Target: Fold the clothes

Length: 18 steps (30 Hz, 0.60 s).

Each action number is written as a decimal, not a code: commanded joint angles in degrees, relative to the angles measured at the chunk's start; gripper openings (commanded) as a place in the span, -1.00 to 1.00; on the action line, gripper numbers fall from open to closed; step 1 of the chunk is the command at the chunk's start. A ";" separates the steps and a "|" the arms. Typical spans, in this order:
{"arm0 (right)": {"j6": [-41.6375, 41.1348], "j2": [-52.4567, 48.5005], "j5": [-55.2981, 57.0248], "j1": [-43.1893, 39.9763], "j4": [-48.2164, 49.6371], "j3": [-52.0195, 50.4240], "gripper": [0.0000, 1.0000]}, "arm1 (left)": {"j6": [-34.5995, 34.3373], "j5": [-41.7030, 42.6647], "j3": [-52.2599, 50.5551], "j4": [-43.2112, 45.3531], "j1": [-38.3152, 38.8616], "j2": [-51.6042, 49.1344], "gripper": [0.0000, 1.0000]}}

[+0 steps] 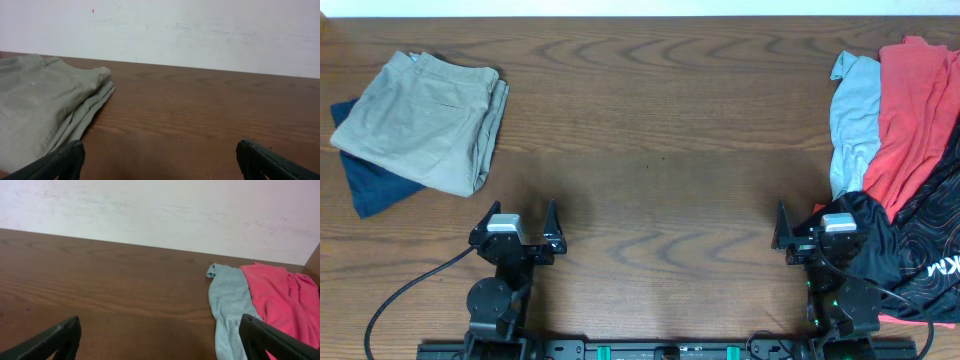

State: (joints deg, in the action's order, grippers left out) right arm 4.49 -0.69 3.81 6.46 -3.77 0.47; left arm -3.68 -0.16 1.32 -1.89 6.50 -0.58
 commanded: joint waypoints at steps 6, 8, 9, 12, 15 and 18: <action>0.72 0.42 -0.17 0.68 -0.17 -0.15 0.99 | 1.07 -0.26 -1.05 -2.34 0.22 0.24 0.97; 0.72 0.39 -0.17 0.68 -0.17 -0.15 0.98 | 1.07 -0.26 -1.05 -2.34 0.22 0.24 0.96; 0.72 0.39 -0.17 0.68 -0.20 -0.15 0.98 | 1.07 -0.26 -1.05 -2.34 0.22 0.24 0.95; 0.72 0.39 -0.20 0.68 -0.20 -0.15 0.99 | 1.07 -0.26 -1.05 -2.34 0.22 0.24 0.96; 0.72 0.39 -0.20 0.68 -0.17 -0.15 0.98 | 1.07 -0.26 -1.05 -2.34 0.22 0.24 0.96; 0.72 0.42 -0.20 0.68 -0.17 -0.15 0.99 | 1.07 -0.26 -1.05 -2.34 0.22 0.24 0.96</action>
